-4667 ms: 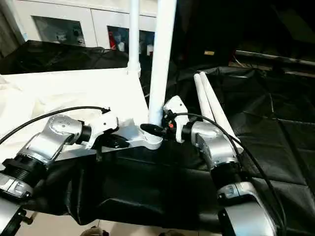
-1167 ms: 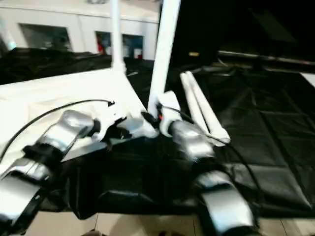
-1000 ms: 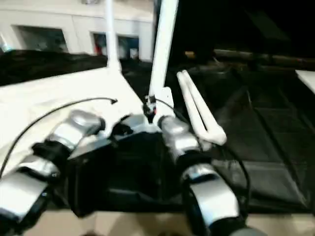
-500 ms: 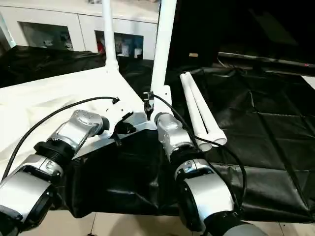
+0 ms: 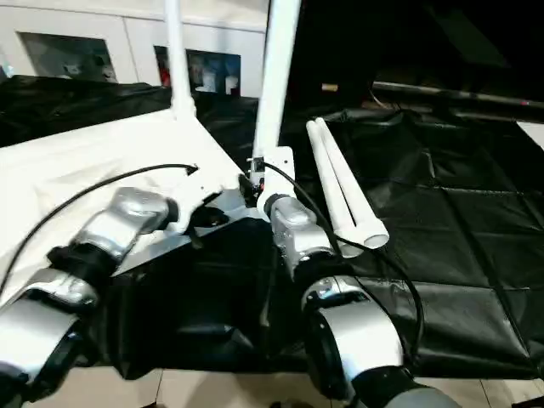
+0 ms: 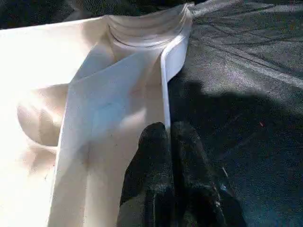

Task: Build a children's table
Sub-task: Insert table leg to table base, then rotate leg to tighten

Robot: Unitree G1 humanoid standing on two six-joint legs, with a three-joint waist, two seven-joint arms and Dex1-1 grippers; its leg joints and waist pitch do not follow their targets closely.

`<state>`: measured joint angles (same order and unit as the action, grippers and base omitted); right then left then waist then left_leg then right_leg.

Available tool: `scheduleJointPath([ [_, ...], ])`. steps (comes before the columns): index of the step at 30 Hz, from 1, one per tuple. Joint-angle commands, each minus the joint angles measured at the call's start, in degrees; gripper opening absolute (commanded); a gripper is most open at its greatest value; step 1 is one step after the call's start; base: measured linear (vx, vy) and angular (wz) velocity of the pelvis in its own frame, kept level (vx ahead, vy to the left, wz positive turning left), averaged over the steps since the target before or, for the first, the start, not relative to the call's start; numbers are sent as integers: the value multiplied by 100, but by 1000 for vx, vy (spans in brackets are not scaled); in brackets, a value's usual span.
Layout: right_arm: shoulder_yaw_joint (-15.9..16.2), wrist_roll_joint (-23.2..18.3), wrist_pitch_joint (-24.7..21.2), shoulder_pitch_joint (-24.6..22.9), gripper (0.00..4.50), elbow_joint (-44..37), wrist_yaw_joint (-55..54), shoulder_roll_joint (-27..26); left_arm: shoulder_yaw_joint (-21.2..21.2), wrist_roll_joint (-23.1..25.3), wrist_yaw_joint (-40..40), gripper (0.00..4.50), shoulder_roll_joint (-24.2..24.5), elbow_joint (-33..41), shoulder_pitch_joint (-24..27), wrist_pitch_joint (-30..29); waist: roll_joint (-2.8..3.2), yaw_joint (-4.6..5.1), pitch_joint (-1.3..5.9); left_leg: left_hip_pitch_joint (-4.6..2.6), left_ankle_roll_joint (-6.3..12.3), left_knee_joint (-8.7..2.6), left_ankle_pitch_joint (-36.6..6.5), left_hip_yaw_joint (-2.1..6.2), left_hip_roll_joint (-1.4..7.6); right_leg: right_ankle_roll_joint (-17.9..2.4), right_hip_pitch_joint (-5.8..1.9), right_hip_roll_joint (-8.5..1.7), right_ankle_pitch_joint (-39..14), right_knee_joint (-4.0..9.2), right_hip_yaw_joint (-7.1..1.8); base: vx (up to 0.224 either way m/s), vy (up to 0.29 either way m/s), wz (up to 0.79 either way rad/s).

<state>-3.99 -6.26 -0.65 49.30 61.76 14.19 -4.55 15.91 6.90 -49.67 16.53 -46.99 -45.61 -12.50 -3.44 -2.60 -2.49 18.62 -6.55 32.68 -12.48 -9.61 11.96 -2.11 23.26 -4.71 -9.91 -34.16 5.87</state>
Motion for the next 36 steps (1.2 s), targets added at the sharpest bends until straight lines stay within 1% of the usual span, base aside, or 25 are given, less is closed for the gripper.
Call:
scheduleJointPath([
  [1, 169, 13, -214, -208, 398, 50, 396, 48, 80, -70, -258, 0, -41, 298, 19, 240, 155, 2, 321, 100, 142, -410, -730, 9, 161, -1119, -328, -402, -973, 337, -360, 0, 0, 0],
  [2, 254, 66, -234, -318, 404, -199, 682, 233, 99, -110, -441, 0, 47, 418, 122, 364, 152, 1, 333, 106, 214, -379, -458, -8, 157, -1270, -354, -393, -500, 279, -370, 0, 0, 0],
  [3, 279, 83, -227, -348, 412, -261, 738, 278, 99, -117, -465, 0, 65, 448, 146, 365, 152, 1, 333, 106, 214, -379, -458, -8, 157, -1270, -354, -393, -500, 279, -370, 0, 0, 0],
  [4, 329, 121, -207, -403, 412, -373, 845, 376, 107, -129, -521, 0, 97, 495, 188, 410, 148, -4, 346, 86, 297, -354, -254, -26, 157, -1384, -357, -386, -149, 245, -377, 0, 0, 0],
  [5, 343, 131, -196, -416, 427, -397, 873, 403, 108, -130, -535, 0, 103, 503, 198, 426, 165, -19, 359, 63, 385, -333, -37, -40, 155, -1509, -349, -379, 171, 206, -379, 0, 0, 0],
  [6, 384, 148, -165, -466, 427, -499, 994, 483, 113, -131, -565, 0, 119, 532, 224, 443, 149, -35, 370, 58, 462, -311, 85, -62, 137, -1616, -349, -366, 415, 182, -387, 0, 0, 0],
  [7, 390, 150, -162, -473, 427, -512, 1010, 493, 114, -131, -568, 0, 121, 536, 227, 444, 149, -49, 382, 67, 507, -298, 161, -67, 127, -1658, -364, -364, 581, 155, -392, 0, 0, 0],
  [8, 431, 169, -144, -554, 427, -669, 1205, 576, 125, -147, -648, 0, 150, 614, 277, 500, 150, -61, 393, 71, 617, -286, 333, -67, 121, -1730, -364, -361, 898, 119, -397, 0, 0, 0],
  [9, 463, 172, -147, -638, 427, -836, 1390, 677, 135, -161, -716, 0, 174, 679, 314, 516, 132, -47, 388, 96, 680, -281, 374, -58, 112, -1734, -378, -345, 958, 111, -391, 0, 0, 0],
  [10, 497, 165, -164, -738, 427, -1041, 1618, 802, 164, -195, -875, 0, 219, 783, 374, 626, 136, -77, 356, 62, 791, -287, 185, -75, 134, -1710, -353, -368, 741, 153, -395, 0, 0, 0],
  [11, 522, 154, -174, -785, 427, -1148, 1775, 897, 188, -232, -1017, 0, 251, 848, 407, 654, 119, -79, 358, 67, 794, -291, 104, -78, 139, -1696, -364, -374, 579, 160, -403, 0, 0, 0],
  [13, 544, 149, -189, -811, 427, -1211, 1856, 948, 200, -249, -1080, 0, 269, 884, 423, 649, 122, -88, 357, 75, 756, -296, 67, -74, 139, -1680, -372, -378, 446, 162, -404, 0, 0, 0],
  [14, 597, 129, -244, -874, 427, -1359, 2089, 1078, 238, -319, -1310, 0, 328, 994, 486, 773, 121, -88, 341, 72, 690, -304, -35, -72, 142, -1629, -368, -372, 242, 186, -400, 0, 0, 0],
  [19, 792, 41, -419, -1047, 427, -1809, 2916, 1482, 309, -377, -1757, 0, 478, 1172, 600, 917, 113, -88, 335, 81, 649, -299, -173, -67, 139, -1534, -383, -361, 28, 204, -402, 0, 0, 0],
  [20, 961, -78, -613, -1250, 427, -2293, 3693, 1804, 323, -387, -1934, 0, 566, 1175, 636, 1046, 117, -90, 335, 82, 640, -296, -158, -71, 150, -1541, -371, -369, 53, 194, -410, 0, 0, 0],
  [21, 961, -78, -613, -1250, 427, -2293, 3693, 1804, 323, -387, -1934, 0, 566, 1175, 636, 1046, 125, -92, 329, 87, 673, -295, -178, -69, 135, -1534, -386, -337, 53, 202, -396, 0, 0, 0],
  [22, 1014, -124, -708, -1333, 427, -2484, 3984, 1916, 322, -396, -1999, 0, 595, 1178, 650, 1096, 109, -141, 332, 94, 739, -277, -124, -73, 156, -1509, -396, -335, 159, 184, -394, 0, 0, 0],
  [23, 1078, -122, -735, -1402, 427, -2606, 4234, 2049, 315, -412, -2062, 0, 624, 1176, 655, 1114, 104, -146, 333, 104, 737, -272, -112, -76, 158, -1503, -393, -338, 156, 178, -392, 0, 0, 0],
  [25, 1146, -107, -737, -1459, 427, -2678, 4491, 2195, 302, -443, -2148, 0, 654, 1174, 655, 1135, 102, -167, 331, 103, 694, -271, -164, -73, 163, -1462, -378, -353, -46, 193, -383, 0, 0, 0],
  [26, 1204, -104, -734, -1505, 427, -2727, 4706, 2321, 290, -486, -2243, 0, 688, 1188, 662, 1142, 99, -180, 321, 105, 602, -272, -318, -74, 160, -1400, -370, -361, -392, 229, -385, 0, 0, 0],
  [27, 1227, -105, -730, -1518, 427, -2734, 4794, 2364, 289, -511, -2305, 0, 708, 1202, 669, 1147, 99, -180, 321, 105, 602, -272, -318, -74, 160, -1400, -370, -361, -392, 229, -385, 0, 0, 0],
  [29, 1270, -96, -735, -1529, 427, -2743, 4913, 2422, 284, -545, -2398, 0, 740, 1223, 678, 1149, 101, -217, 313, 106, 489, -275, -418, -72, 159, -1305, -353, -360, -666, 247, -392, 0, 0, 0],
  [31, 1286, -96, -766, -1537, 427, -2775, 4939, 2437, 280, -548, -2416, 0, 747, 1228, 681, 1152, 94, -218, 314, 111, 452, -273, -428, -69, 153, -1274, -352, -360, -721, 253, -392, 0, 0, 0],
  [33, 1325, -71, -766, -1533, 427, -2771, 4955, 2428, 276, -546, -2423, 0, 750, 1221, 685, 1154, 105, -217, 316, 103, 397, -275, -443, -59, 153, -1245, -343, -353, -776, 253, -387, 0, 0, 0],
  [36, 1415, -32, -788, -1551, 427, -2809, 5002, 2424, 267, -540, -2442, 0, 749, 1198, 694, 1172, 104, -216, 333, 106, 404, -261, -335, -58, 150, -1282, -349, -344, -554, 221, -387, 0, 0, 0],
])
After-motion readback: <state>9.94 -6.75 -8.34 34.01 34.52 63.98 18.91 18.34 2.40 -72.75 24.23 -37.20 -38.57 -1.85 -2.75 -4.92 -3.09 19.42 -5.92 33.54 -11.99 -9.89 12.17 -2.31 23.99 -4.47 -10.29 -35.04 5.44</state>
